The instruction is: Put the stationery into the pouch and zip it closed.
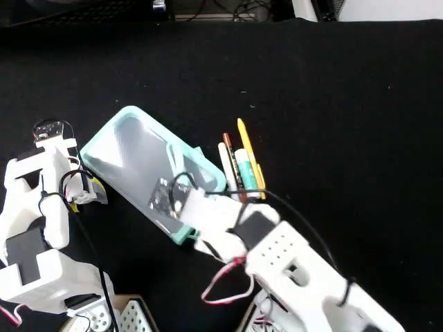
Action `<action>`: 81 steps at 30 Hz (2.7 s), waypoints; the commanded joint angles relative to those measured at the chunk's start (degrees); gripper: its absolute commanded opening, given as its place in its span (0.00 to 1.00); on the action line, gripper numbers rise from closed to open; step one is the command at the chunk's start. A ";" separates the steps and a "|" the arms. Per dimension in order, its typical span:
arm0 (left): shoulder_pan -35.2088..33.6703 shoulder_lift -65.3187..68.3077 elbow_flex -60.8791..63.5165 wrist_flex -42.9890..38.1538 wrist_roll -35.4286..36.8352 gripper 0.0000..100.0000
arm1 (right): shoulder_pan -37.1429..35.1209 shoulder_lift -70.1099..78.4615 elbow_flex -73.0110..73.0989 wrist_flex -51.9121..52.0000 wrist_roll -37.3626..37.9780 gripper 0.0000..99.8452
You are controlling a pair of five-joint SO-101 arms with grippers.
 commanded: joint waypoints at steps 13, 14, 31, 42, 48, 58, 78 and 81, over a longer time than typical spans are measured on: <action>-2.95 0.18 -1.63 -0.53 0.79 0.24 | -6.68 -7.69 2.77 -15.03 -9.23 0.19; -3.12 0.18 -1.63 -0.53 0.79 0.24 | -6.42 -5.41 3.21 -16.53 -9.23 0.19; -3.47 0.18 -1.63 -0.53 0.88 0.24 | 3.60 23.08 -8.22 -17.85 -5.19 0.03; -3.47 0.18 -1.63 -0.53 0.88 0.24 | 4.22 2.59 -2.51 -1.49 -4.84 0.01; -3.47 0.18 -1.63 -0.53 0.88 0.24 | 4.22 -12.70 2.24 5.89 -4.84 0.03; -3.47 0.18 -1.36 -0.53 0.88 0.24 | 16.35 -21.41 5.32 8.35 -0.79 0.18; -4.79 0.18 -1.71 -0.53 2.46 0.24 | 14.33 -20.53 6.11 15.30 12.66 0.05; -4.70 0.18 -1.71 -0.53 2.46 0.24 | 18.20 -20.53 6.81 14.51 14.59 0.05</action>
